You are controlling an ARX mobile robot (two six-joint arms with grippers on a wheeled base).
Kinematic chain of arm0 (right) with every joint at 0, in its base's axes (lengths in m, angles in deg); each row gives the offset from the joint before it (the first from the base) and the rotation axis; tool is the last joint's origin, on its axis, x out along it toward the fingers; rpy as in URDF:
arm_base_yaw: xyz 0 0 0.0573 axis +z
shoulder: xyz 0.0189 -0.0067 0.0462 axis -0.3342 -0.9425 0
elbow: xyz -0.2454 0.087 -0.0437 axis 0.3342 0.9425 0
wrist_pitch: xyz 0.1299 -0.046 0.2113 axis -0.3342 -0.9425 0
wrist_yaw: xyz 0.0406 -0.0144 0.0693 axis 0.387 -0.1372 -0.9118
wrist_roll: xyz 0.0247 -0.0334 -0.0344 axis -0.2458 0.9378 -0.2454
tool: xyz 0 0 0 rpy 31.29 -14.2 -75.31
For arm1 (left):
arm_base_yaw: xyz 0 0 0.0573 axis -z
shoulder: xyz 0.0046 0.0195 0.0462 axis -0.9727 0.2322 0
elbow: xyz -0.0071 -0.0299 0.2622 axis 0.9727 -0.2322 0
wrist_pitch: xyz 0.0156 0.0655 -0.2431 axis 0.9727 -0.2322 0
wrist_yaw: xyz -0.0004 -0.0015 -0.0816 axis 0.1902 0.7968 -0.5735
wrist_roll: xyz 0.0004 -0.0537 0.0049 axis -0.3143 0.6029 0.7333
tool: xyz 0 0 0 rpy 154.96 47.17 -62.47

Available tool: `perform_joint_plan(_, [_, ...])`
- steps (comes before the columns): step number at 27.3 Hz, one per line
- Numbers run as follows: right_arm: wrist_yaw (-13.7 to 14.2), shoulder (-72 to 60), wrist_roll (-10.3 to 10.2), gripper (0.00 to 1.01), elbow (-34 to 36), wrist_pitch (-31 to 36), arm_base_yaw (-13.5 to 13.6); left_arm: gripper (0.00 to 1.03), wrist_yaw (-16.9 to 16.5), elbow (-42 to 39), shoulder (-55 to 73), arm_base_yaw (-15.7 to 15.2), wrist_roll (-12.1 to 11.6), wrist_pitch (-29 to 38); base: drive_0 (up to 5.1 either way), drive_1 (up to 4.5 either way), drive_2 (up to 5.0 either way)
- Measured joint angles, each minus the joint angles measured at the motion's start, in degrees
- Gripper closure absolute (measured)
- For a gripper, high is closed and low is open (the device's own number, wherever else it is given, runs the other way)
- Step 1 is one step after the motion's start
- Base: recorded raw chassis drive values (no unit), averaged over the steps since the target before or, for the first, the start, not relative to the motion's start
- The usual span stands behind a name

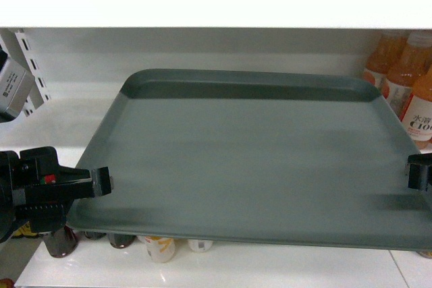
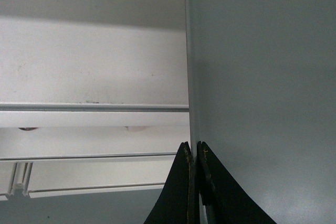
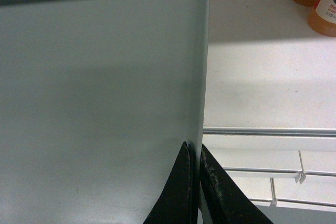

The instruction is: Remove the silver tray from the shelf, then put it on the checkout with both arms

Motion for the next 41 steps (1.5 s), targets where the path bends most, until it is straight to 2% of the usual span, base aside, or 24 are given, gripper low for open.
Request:
perform_joint_plan(2, [0.0, 0.0, 0.0, 0.98, 0.0, 0.0, 0.0, 1.0, 0.0, 0.0, 0.0, 0.0, 0.0, 0.0, 0.0, 0.0, 0.0])
perform_joint_plan(41, [0.22, -0.02, -0.02, 0.98, 0.11, -0.07, 0.2, 1.0, 0.09, -0.07, 0.11, -0.02, -0.04, -0.02, 0.1, -4.24, 4.4])
